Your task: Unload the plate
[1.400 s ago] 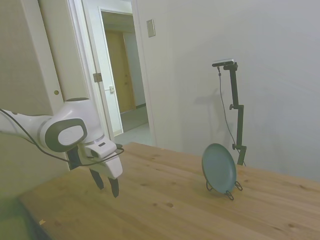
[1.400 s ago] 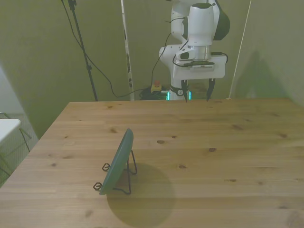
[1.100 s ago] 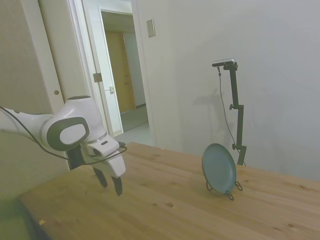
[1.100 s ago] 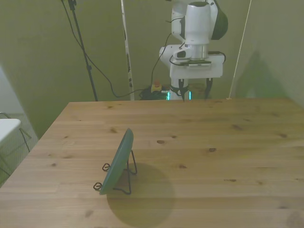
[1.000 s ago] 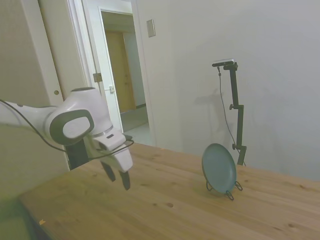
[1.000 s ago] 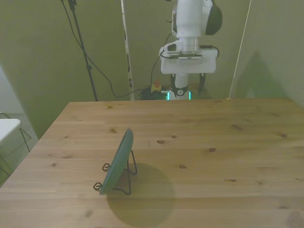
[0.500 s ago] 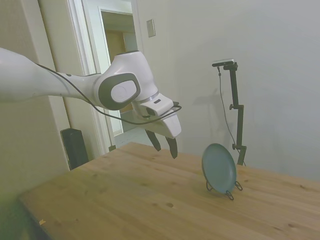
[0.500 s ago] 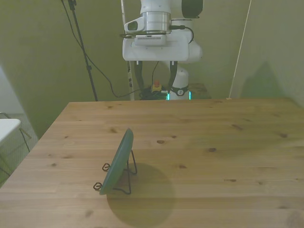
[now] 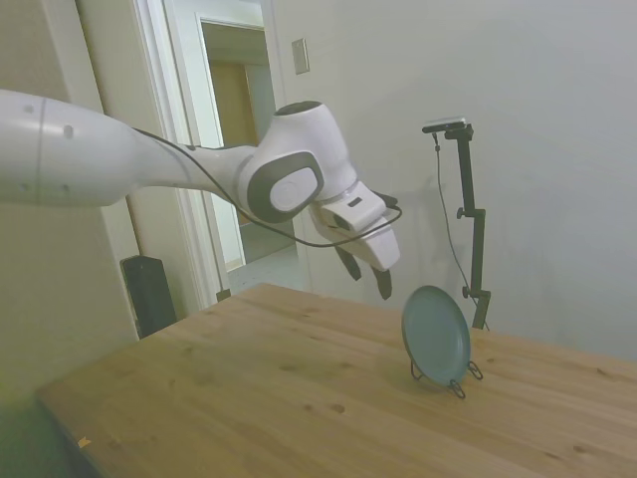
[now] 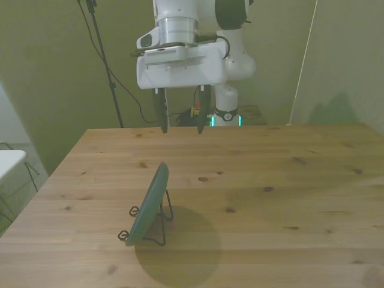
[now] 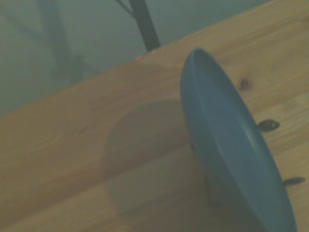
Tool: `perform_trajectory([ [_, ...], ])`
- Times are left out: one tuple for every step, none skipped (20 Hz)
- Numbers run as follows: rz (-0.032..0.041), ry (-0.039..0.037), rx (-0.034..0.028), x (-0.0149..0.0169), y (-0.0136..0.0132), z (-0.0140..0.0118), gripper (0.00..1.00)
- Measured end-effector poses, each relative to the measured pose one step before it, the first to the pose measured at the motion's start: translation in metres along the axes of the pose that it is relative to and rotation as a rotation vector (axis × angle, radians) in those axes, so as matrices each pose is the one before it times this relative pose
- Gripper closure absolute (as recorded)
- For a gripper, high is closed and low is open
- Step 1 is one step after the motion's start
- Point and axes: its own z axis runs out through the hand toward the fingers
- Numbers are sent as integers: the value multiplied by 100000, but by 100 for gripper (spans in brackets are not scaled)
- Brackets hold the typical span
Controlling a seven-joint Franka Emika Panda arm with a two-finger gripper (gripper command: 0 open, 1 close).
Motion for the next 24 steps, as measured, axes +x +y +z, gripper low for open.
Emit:
perform_trajectory([
  [1177, -579, 1626, 806, -243, 212, 0],
  [737, -740, 2069, 755, -151, -5, 0],
  [190, -1020, 1782, 672, -68, -130, 0],
  [-513, -1170, 1224, 624, 84, -150, 0],
  [-811, -1363, 706, 680, 269, -5, 0],
  [-1376, -2453, 231, 638, 351, 154, 0],
  [-1463, -2665, -80, 652, 381, 274, 0],
  [-1298, -2722, -511, 696, 389, 383, 0],
  [-1257, -2436, -824, 824, 455, 331, 0],
  [-1110, -1952, -898, 838, 394, 336, 0],
  [-904, -1297, -1063, 879, 431, 239, 0],
  [-1196, -788, -1008, 859, 402, 186, 0],
  [-1192, -271, -532, 757, 314, 146, 0],
  [-1684, -362, -238, 629, 250, 201, 0],
  [-1979, -494, 150, 489, 208, 315, 0],
  [-2221, -817, 635, 270, 136, 509, 0],
  [-2050, -1023, 651, 120, 89, 618, 0],
  [-2376, -1354, 1001, -83, -76, 657, 0],
  [-2575, -1395, 1528, -210, -184, 522, 0],
  [-2504, -1335, 1516, -252, -140, 368, 0],
  [-2131, -1797, 1746, -325, -108, 303, 0],
  [-1880, -2083, 1492, -291, 5, 271, 0],
  [-1668, -2280, 1216, -219, 108, 183, 0],
  [-1452, -2039, 1014, -157, 170, 139, 0],
])
